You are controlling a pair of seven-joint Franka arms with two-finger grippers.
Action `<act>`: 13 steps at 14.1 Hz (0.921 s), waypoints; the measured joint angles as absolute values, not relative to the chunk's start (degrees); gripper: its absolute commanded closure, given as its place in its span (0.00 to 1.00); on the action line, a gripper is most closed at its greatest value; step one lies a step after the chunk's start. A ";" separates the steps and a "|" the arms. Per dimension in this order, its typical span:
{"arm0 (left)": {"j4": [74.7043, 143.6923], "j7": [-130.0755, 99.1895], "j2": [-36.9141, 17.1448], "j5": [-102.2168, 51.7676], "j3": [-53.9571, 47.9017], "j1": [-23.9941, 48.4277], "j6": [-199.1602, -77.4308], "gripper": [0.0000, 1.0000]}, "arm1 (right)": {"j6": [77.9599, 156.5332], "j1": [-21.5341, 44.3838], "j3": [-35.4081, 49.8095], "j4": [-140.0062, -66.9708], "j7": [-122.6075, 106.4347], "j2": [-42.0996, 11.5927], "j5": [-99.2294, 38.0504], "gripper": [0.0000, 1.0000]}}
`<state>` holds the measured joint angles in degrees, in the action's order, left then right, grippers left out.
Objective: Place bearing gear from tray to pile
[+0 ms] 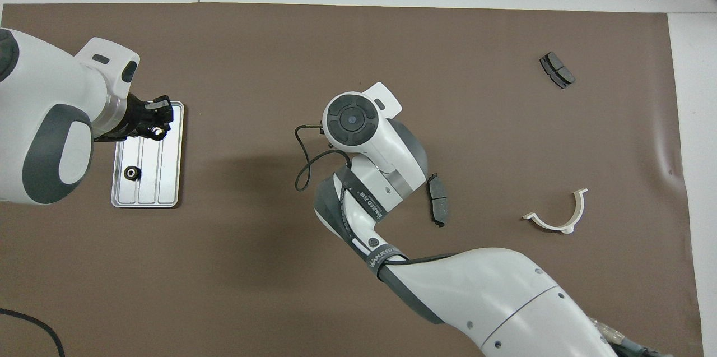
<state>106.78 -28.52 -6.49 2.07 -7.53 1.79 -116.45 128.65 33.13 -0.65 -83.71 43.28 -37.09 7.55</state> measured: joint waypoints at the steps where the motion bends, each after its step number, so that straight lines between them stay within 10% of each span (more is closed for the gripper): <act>1: 106.85 -28.59 -6.51 1.69 -7.63 2.51 -117.89 1.00 | 128.64 31.30 -0.71 -83.18 41.46 -37.00 7.57 1.00; 7: 110.31 -38.96 -7.95 -1.92 -8.31 15.87 -132.00 1.00 | 125.89 15.24 -0.57 -82.00 24.18 -35.95 7.54 0.99; 13: 104.92 -54.61 -22.95 -1.98 -8.27 27.25 -146.49 1.00 | 121.20 2.45 -0.44 -82.00 16.02 -35.94 7.53 0.94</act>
<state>104.92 -54.61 -22.95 -1.98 -8.27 27.25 -146.49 121.20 2.45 -0.44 -82.00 16.02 -35.94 7.53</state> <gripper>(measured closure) 0.652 0.762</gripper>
